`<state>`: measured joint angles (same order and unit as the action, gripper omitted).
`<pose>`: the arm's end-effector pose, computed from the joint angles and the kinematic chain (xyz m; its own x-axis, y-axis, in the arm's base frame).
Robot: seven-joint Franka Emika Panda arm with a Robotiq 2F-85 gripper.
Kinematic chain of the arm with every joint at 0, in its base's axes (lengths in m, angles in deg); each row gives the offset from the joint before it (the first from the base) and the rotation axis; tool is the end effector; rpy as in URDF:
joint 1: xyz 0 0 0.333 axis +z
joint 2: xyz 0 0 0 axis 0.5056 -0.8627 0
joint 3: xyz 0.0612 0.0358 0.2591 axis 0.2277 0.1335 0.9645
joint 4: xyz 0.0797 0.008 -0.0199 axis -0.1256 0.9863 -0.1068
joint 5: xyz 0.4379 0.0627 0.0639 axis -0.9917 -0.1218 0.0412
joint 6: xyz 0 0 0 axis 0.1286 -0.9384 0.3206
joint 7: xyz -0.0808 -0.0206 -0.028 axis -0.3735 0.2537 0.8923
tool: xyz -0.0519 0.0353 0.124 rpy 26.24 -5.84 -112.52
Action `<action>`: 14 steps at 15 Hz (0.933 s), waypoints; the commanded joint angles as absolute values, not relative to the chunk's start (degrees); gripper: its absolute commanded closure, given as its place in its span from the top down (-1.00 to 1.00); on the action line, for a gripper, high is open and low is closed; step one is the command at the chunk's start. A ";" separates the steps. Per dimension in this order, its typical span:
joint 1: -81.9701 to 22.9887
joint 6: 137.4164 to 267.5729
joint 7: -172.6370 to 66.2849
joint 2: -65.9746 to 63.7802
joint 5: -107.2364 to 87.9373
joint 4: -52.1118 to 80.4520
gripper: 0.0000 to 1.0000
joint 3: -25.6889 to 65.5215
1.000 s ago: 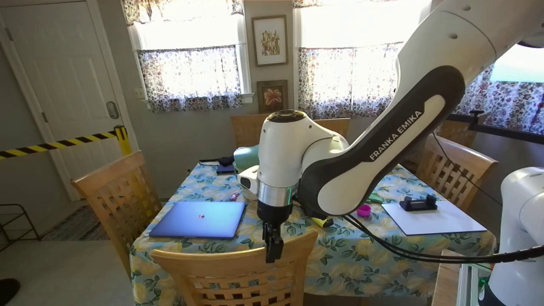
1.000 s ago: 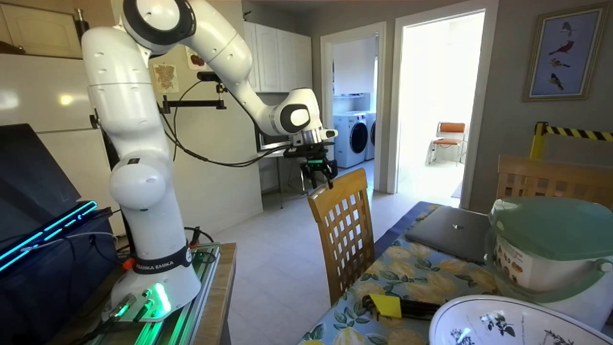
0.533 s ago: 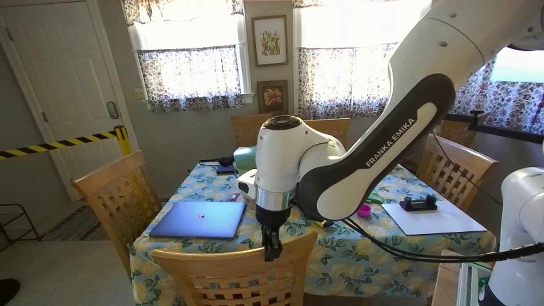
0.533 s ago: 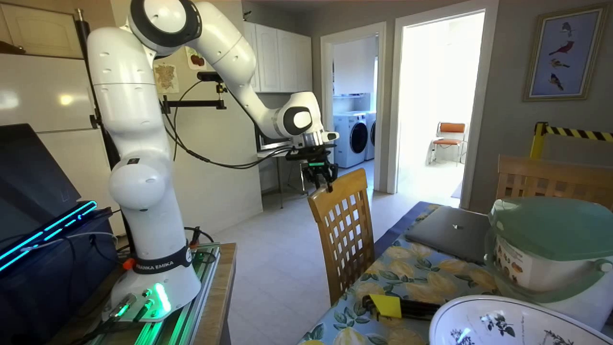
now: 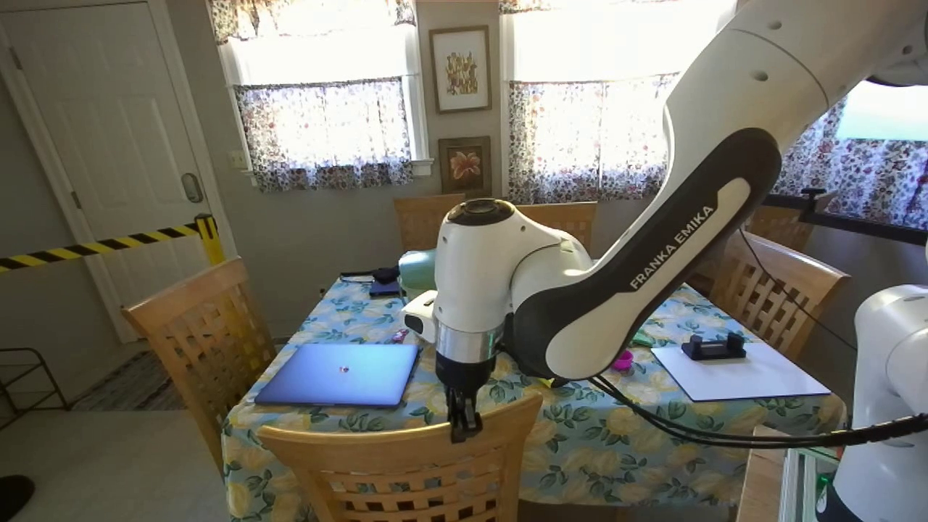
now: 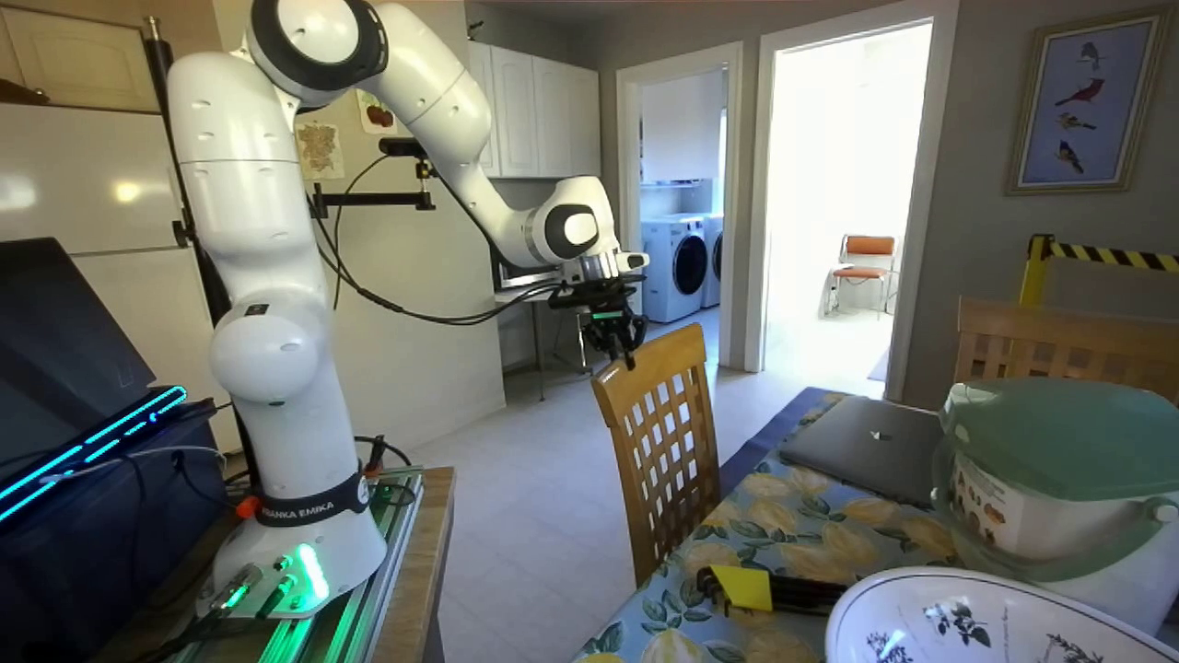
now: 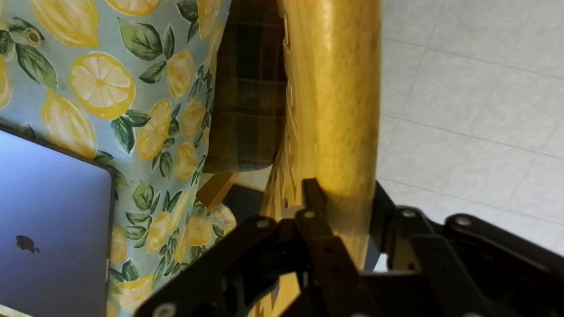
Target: Pull out the chair
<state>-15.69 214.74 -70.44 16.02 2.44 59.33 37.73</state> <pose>0.4835 0.2619 0.2161 0.5876 0.8019 0.1084 0.7752 -0.5962 0.2086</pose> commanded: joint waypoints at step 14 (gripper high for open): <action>-9.18 207.81 -88.46 20.52 -27.23 59.28 -0.86 43.37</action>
<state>-13.08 213.51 -81.69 17.30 -15.95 59.88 40.90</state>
